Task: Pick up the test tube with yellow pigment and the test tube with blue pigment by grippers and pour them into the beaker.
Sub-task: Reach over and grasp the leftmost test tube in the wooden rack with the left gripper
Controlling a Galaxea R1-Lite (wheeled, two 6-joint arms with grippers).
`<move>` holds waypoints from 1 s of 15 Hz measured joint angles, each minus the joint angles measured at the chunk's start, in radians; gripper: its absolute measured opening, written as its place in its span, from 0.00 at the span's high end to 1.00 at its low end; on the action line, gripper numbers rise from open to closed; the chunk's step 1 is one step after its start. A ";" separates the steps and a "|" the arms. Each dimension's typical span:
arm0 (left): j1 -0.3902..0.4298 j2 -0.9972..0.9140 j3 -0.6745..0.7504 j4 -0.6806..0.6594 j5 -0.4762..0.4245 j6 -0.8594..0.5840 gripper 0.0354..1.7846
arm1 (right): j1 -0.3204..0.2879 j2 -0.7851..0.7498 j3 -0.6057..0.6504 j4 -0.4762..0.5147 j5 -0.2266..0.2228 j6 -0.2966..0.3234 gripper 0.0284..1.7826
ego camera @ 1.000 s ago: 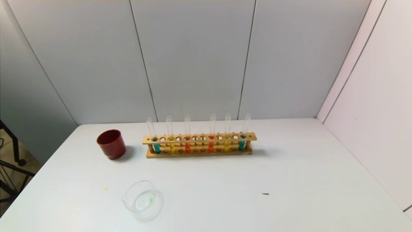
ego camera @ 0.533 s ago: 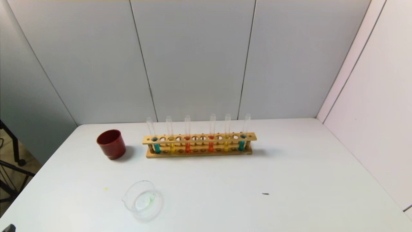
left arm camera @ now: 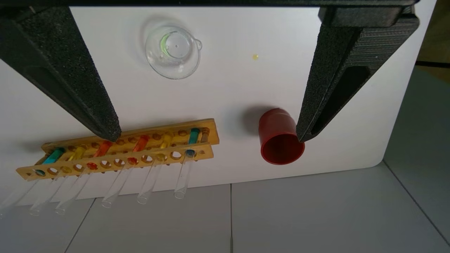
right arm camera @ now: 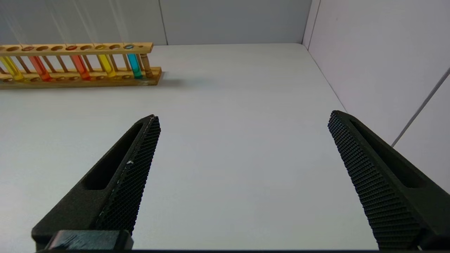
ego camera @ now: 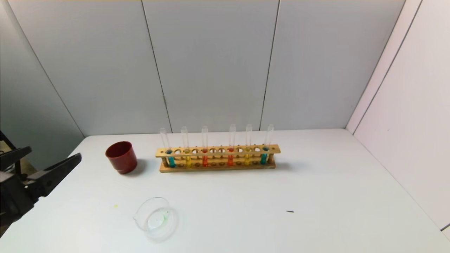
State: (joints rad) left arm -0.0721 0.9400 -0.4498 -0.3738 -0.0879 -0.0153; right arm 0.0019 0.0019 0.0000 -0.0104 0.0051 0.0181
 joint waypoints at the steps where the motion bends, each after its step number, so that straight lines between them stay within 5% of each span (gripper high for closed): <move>1: -0.001 0.074 -0.011 -0.052 -0.003 0.000 0.02 | 0.000 0.000 0.000 0.000 0.000 0.000 0.02; 10: -0.099 0.647 -0.119 -0.480 -0.005 0.005 0.02 | 0.000 0.000 0.000 0.000 0.000 0.000 0.02; 15: -0.123 0.834 -0.168 -0.577 0.007 0.010 0.02 | 0.000 0.000 0.000 0.000 0.000 0.000 0.02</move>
State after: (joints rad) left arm -0.1947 1.7736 -0.6177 -0.9511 -0.0813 -0.0051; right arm 0.0019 0.0019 0.0000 -0.0100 0.0053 0.0181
